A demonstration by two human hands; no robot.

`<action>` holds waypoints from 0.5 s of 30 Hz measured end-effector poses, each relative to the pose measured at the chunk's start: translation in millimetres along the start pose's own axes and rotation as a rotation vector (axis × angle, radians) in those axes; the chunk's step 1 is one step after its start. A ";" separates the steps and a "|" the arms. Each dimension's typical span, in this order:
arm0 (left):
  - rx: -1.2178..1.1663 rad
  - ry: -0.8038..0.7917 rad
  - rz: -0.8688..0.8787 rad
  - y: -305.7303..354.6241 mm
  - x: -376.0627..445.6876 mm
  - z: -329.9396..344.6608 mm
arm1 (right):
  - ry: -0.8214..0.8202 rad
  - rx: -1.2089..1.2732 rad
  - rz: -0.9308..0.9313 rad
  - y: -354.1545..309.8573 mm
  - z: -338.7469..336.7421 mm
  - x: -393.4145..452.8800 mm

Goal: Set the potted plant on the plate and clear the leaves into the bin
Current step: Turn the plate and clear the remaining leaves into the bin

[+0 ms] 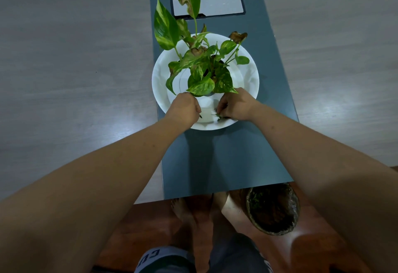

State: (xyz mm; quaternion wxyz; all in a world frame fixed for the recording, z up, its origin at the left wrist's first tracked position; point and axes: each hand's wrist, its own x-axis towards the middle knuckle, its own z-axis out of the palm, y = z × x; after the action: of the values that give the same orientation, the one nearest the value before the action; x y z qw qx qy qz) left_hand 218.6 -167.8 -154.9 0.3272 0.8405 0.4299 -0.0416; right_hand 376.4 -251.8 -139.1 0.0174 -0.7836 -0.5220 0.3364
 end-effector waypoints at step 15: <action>0.030 -0.095 -0.085 2.7 -1.8 -14.3 | 0.015 0.040 0.021 -12.3 0.7 -4.2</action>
State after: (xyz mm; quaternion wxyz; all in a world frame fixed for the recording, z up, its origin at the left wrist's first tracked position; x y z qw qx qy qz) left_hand 216.5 -161.8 -141.7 0.3324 0.8234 0.4485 -0.1018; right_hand 365.2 -250.0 -132.8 0.0331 -0.7910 -0.5067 0.3411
